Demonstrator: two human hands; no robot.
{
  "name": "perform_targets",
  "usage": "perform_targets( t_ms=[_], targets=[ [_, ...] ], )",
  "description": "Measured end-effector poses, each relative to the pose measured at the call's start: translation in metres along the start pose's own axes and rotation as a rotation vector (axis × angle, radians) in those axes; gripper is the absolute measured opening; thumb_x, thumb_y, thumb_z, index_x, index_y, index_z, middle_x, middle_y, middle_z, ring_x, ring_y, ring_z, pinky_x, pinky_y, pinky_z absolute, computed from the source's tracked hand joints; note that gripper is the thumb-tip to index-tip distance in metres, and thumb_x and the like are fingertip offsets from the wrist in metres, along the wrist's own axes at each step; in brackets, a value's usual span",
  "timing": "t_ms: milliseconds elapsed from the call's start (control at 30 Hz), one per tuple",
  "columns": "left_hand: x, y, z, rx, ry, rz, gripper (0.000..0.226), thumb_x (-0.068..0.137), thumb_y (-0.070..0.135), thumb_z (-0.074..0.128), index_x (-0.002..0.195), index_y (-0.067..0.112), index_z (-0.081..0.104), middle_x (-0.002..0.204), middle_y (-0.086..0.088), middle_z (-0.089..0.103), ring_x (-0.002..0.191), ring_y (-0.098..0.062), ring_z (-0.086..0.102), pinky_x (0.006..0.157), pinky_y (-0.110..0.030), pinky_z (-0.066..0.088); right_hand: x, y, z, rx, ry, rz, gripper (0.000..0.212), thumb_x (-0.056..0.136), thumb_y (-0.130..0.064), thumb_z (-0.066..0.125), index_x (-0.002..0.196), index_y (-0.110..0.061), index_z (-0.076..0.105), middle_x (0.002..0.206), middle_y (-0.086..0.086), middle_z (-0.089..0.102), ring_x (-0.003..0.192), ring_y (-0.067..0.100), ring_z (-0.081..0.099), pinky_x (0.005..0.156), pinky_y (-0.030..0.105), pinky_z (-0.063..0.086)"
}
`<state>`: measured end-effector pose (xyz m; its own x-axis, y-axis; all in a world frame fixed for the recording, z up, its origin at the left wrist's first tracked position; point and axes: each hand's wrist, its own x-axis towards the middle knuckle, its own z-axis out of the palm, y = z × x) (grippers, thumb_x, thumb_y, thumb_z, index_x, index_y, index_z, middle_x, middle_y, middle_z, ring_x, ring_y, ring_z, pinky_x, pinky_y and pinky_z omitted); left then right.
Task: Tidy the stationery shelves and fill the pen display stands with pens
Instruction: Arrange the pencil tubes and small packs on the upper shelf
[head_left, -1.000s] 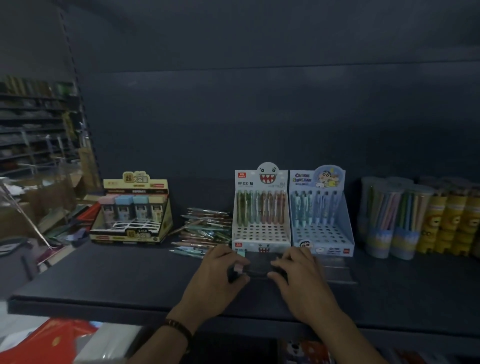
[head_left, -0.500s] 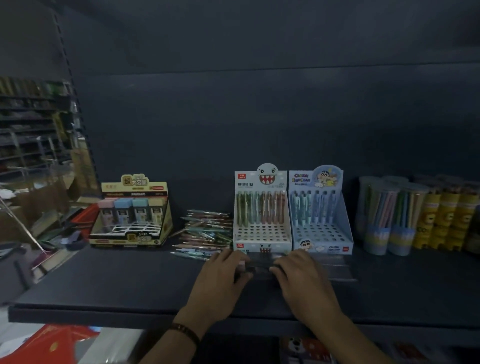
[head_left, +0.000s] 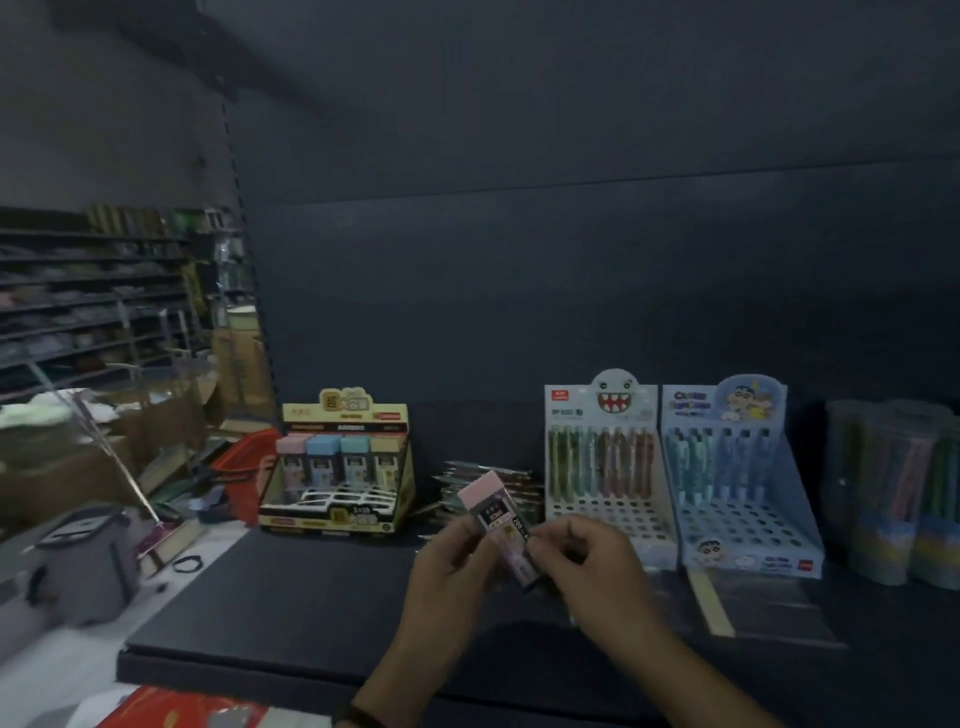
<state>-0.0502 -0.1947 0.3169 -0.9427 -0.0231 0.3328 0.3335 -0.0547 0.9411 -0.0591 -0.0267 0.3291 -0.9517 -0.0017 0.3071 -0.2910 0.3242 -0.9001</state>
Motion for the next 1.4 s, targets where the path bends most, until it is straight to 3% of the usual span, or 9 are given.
perform_targets(
  t_ms=[133,300,367,467,533,633,700,833,1400],
  targets=[
    [0.015,0.014,-0.054,0.157,-0.081,0.097,0.022,0.107,0.021,0.057,0.117,0.021,0.077,0.104,-0.01,0.078,0.092,-0.022,0.072,0.079,-0.034,0.055,0.029,-0.027,0.036,-0.05,-0.102,-0.081,0.008,0.089,-0.031,0.082,0.088,-0.029,0.074,0.084,-0.01,0.076,0.08,0.003,0.071,0.076,0.033,0.06],
    [0.034,0.022,-0.117,0.31,-0.025,0.146,0.032,0.105,0.045,0.059,0.127,0.025,0.072,0.1,-0.028,0.067,0.087,-0.025,0.059,0.076,-0.039,0.046,0.071,-0.08,0.082,-0.124,-0.248,-0.302,0.021,0.089,-0.025,0.081,0.103,-0.037,0.071,0.087,-0.009,0.072,0.08,0.008,0.069,0.072,0.034,0.059],
    [0.04,0.03,-0.136,0.327,0.013,0.161,0.027,0.105,0.036,0.061,0.125,0.025,0.074,0.102,-0.013,0.076,0.093,-0.022,0.069,0.08,-0.038,0.054,0.086,-0.098,0.1,-0.191,-0.291,-0.349,0.023,0.087,-0.024,0.081,0.103,-0.037,0.07,0.09,-0.014,0.072,0.082,0.004,0.068,0.073,0.029,0.06],
    [0.044,0.029,-0.161,0.45,0.1,0.195,0.022,0.106,0.017,0.059,0.118,0.028,0.074,0.092,0.014,0.077,0.079,0.003,0.067,0.069,-0.016,0.05,0.108,-0.113,0.131,-0.278,-0.351,-0.369,0.017,0.089,-0.028,0.077,0.103,-0.035,0.071,0.087,-0.011,0.072,0.08,0.007,0.068,0.073,0.032,0.06],
    [0.048,0.01,-0.182,0.633,0.219,0.189,0.021,0.105,0.024,0.063,0.115,0.041,0.068,0.091,0.021,0.071,0.077,0.004,0.064,0.065,-0.013,0.047,0.122,-0.116,0.151,-0.317,-0.368,-0.374,0.006,0.095,-0.032,0.071,0.101,-0.031,0.071,0.082,-0.009,0.071,0.074,0.008,0.068,0.068,0.032,0.058],
    [0.055,-0.033,-0.218,1.091,0.322,0.078,0.052,0.095,0.04,0.071,0.139,0.054,0.048,0.13,0.011,0.055,0.114,-0.014,0.057,0.09,-0.032,0.055,0.143,-0.12,0.175,-0.387,-0.306,-0.412,0.012,0.101,-0.038,0.064,0.096,-0.028,0.066,0.087,-0.009,0.07,0.078,0.007,0.067,0.068,0.033,0.058],
    [0.052,-0.049,-0.228,1.225,0.29,0.009,0.077,0.089,0.045,0.069,0.154,0.053,0.03,0.137,0.004,0.044,0.123,-0.025,0.048,0.101,-0.041,0.049,0.156,-0.119,0.192,-0.393,-0.292,-0.423,0.01,0.102,-0.037,0.064,0.096,-0.029,0.066,0.092,-0.009,0.069,0.082,0.007,0.067,0.073,0.036,0.062],
    [0.054,-0.052,-0.227,1.267,0.252,-0.102,0.1,0.08,0.07,0.054,0.163,0.049,0.003,0.152,0.001,0.029,0.141,-0.027,0.034,0.117,-0.044,0.036,0.179,-0.112,0.229,-0.407,-0.269,-0.461,0.009,0.1,-0.037,0.067,0.095,-0.029,0.066,0.093,-0.011,0.067,0.083,0.009,0.066,0.076,0.042,0.063],
    [0.059,-0.051,-0.22,1.333,0.275,-0.19,0.094,0.085,0.066,0.042,0.164,0.037,0.001,0.167,-0.005,0.01,0.149,-0.029,0.022,0.121,-0.043,0.026,0.21,-0.094,0.305,-0.502,-0.279,-0.515,0.01,0.101,-0.025,0.067,0.093,-0.023,0.061,0.09,-0.006,0.062,0.081,0.013,0.061,0.07,0.034,0.056]
  ],
)
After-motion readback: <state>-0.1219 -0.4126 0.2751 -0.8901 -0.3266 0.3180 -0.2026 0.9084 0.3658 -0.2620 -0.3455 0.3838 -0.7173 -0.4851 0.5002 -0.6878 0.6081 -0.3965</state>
